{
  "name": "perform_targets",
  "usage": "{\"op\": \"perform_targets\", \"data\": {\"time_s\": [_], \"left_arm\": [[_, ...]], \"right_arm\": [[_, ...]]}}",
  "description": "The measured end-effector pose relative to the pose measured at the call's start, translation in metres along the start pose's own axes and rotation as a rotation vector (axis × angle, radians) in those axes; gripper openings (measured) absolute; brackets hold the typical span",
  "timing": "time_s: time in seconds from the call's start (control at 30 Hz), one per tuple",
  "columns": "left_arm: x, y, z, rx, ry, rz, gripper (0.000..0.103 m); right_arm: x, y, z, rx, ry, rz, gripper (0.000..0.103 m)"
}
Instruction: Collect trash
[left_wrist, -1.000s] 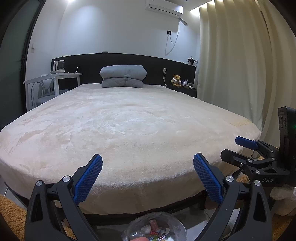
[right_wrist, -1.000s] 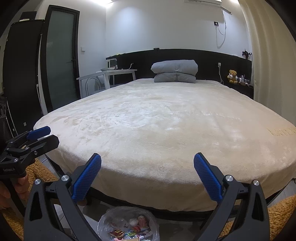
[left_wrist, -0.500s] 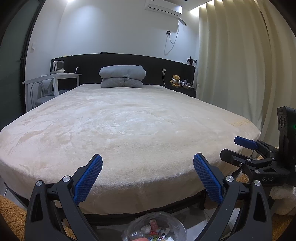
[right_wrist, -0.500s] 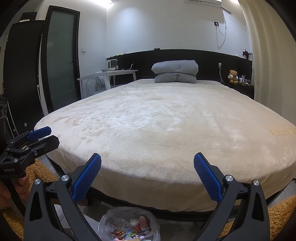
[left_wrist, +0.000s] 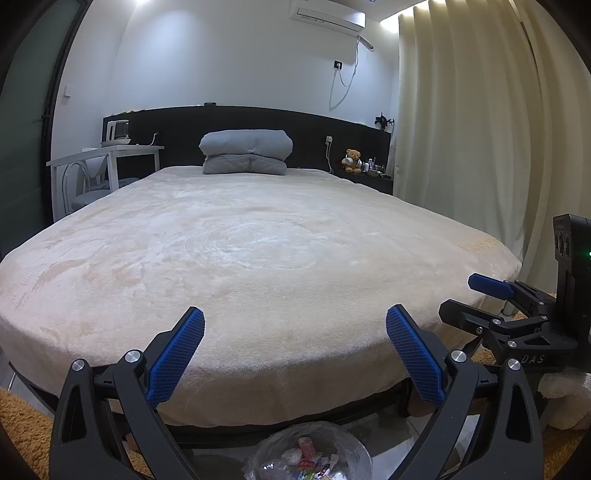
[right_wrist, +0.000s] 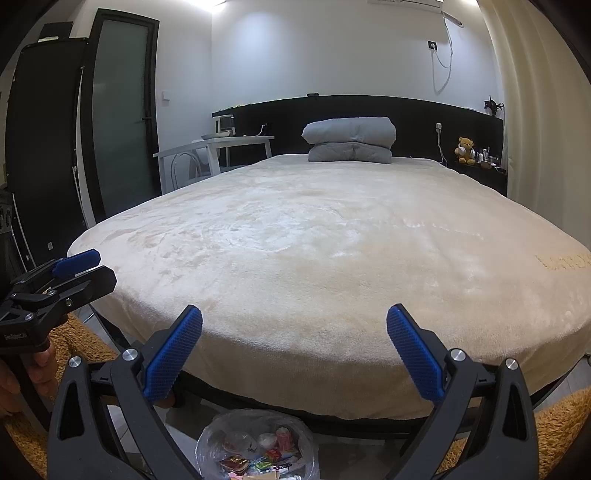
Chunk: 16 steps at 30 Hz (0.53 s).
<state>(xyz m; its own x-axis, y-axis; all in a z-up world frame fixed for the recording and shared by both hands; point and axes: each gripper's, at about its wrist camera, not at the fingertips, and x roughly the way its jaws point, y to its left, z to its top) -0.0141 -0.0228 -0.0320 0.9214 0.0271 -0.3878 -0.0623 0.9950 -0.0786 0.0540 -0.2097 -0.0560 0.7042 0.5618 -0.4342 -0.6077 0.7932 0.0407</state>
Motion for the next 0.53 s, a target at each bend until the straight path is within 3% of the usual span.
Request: {"op": "perform_targets", "data": {"time_s": [0.53], "left_arm": [[-0.0012,0.0011,0.0011,-0.003,0.002,-0.011,0.096]], "right_arm": [[-0.0001,0.0008,-0.0004,-0.001,0.002,0.002,0.099]]}}
